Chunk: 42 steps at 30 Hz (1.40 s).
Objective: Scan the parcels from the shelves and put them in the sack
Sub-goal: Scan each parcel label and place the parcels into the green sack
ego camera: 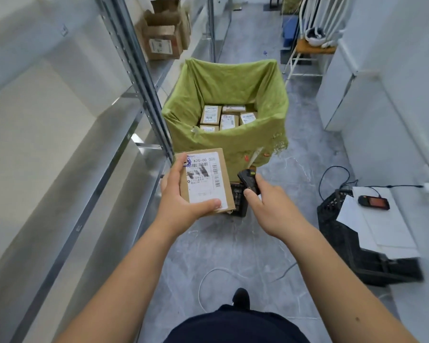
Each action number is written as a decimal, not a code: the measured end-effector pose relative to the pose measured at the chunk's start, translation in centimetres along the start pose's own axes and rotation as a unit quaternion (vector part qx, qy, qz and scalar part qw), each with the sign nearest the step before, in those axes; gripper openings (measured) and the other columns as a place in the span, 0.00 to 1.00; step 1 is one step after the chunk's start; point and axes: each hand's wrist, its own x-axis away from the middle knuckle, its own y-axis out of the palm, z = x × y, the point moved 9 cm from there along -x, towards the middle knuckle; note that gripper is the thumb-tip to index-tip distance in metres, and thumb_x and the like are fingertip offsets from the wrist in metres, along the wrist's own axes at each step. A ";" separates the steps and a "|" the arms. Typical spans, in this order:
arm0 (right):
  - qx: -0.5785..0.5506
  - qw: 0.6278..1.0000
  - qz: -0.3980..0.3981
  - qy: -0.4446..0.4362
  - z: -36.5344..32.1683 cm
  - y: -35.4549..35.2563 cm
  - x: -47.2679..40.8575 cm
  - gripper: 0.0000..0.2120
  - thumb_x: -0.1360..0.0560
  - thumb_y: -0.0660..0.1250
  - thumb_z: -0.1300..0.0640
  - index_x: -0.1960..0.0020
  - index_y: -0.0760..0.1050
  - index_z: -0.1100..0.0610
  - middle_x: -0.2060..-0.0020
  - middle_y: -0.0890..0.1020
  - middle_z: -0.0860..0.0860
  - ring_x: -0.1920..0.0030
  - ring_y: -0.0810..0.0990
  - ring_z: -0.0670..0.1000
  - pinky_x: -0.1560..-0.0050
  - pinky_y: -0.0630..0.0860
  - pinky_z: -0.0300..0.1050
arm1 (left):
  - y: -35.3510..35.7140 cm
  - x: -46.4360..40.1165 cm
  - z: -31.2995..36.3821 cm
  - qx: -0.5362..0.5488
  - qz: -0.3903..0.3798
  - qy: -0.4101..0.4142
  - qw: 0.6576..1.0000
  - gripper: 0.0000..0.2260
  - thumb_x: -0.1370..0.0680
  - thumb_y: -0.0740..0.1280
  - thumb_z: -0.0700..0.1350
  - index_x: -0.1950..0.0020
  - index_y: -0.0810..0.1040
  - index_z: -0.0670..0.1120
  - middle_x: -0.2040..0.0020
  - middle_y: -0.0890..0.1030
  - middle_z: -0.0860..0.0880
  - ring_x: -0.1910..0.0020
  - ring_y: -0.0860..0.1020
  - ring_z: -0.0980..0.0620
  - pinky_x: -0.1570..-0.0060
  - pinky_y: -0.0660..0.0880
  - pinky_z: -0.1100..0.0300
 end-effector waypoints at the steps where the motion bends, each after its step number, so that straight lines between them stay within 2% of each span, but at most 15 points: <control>1: 0.010 1.000 0.001 0.001 0.0 -0.7 -1.1 0.28 0.16 0.52 0.37 0.20 0.58 0.48 0.46 0.78 0.60 0.44 0.76 0.63 0.43 0.76 0.59 | 0.5 -1.1 0.2 -0.005 -0.001 -0.002 1.000 0.54 0.46 0.84 0.58 0.26 0.61 0.78 0.29 0.60 0.71 0.31 0.62 0.75 0.27 0.70 0.49; 5: 0.034 0.999 0.020 0.012 -0.3 -3.2 -4.6 0.33 0.17 0.52 0.35 0.16 0.51 0.47 0.36 0.74 0.62 0.35 0.72 0.63 0.36 0.73 0.59 | 1.8 -5.0 0.9 -0.025 0.000 0.003 1.000 0.54 0.45 0.84 0.59 0.27 0.60 0.80 0.28 0.60 0.71 0.26 0.64 0.65 0.24 0.68 0.44; 8: 0.055 0.998 0.036 0.019 -0.6 -4.5 -7.1 0.34 0.17 0.51 0.34 0.16 0.49 0.46 0.32 0.72 0.63 0.34 0.71 0.65 0.35 0.73 0.60 | 2.4 -7.9 0.8 -0.013 -0.002 0.000 1.000 0.54 0.46 0.85 0.58 0.27 0.61 0.80 0.27 0.62 0.64 0.26 0.65 0.62 0.25 0.69 0.44; 16: 0.084 0.994 0.062 0.039 -1.9 -6.8 -14.8 0.34 0.17 0.51 0.34 0.16 0.47 0.46 0.33 0.70 0.62 0.35 0.72 0.64 0.36 0.73 0.59 | 3.7 -18.9 -0.4 0.047 -0.026 -0.011 0.998 0.54 0.45 0.87 0.56 0.27 0.63 0.78 0.23 0.68 0.54 0.26 0.72 0.50 0.30 0.75 0.43; 20: 0.105 0.990 0.063 0.067 -2.7 -7.7 -20.5 0.34 0.16 0.50 0.35 0.15 0.46 0.46 0.31 0.69 0.63 0.34 0.71 0.65 0.34 0.72 0.60 | 4.8 -26.7 -1.8 0.088 -0.062 -0.028 0.994 0.52 0.46 0.87 0.53 0.31 0.66 0.80 0.24 0.71 0.55 0.30 0.76 0.51 0.34 0.78 0.42; 26: 0.162 0.976 0.064 0.129 -5.0 -9.3 -29.1 0.34 0.17 0.50 0.34 0.16 0.49 0.47 0.36 0.72 0.62 0.38 0.73 0.64 0.40 0.76 0.59 | 7.4 -39.8 -3.9 0.119 -0.121 -0.068 0.983 0.53 0.47 0.87 0.53 0.31 0.64 0.78 0.24 0.71 0.54 0.30 0.76 0.52 0.31 0.76 0.45; 32: 0.164 0.960 0.076 0.215 -5.1 -10.7 -35.9 0.34 0.17 0.50 0.33 0.16 0.48 0.46 0.34 0.72 0.61 0.37 0.73 0.63 0.43 0.73 0.57 | 12.6 -50.8 -7.6 0.108 -0.187 -0.106 0.971 0.57 0.48 0.87 0.52 0.23 0.63 0.70 0.26 0.71 0.57 0.30 0.76 0.54 0.31 0.76 0.48; 35: 0.157 0.951 0.078 0.255 -4.1 -11.6 -38.3 0.35 0.18 0.51 0.33 0.16 0.50 0.47 0.37 0.73 0.62 0.40 0.74 0.64 0.44 0.75 0.56 | 16.0 -54.7 -10.2 0.084 -0.223 -0.149 0.960 0.58 0.48 0.87 0.55 0.25 0.60 0.74 0.25 0.69 0.53 0.29 0.74 0.50 0.30 0.75 0.44; 38: 0.142 0.944 0.073 0.289 -3.2 -12.1 -40.3 0.35 0.18 0.52 0.33 0.17 0.52 0.48 0.38 0.74 0.63 0.41 0.75 0.65 0.40 0.76 0.59 | 19.7 -57.7 -12.4 0.061 -0.250 -0.173 0.951 0.59 0.48 0.86 0.58 0.23 0.58 0.73 0.22 0.66 0.52 0.27 0.70 0.48 0.28 0.72 0.43; 42: 0.127 0.937 0.060 0.320 -2.4 -11.5 -42.6 0.33 0.17 0.52 0.34 0.17 0.53 0.48 0.40 0.74 0.62 0.44 0.76 0.63 0.46 0.74 0.57 | 24.6 -60.0 -14.8 0.035 -0.254 -0.189 0.948 0.56 0.41 0.87 0.55 0.21 0.58 0.69 0.22 0.64 0.51 0.26 0.67 0.48 0.27 0.68 0.48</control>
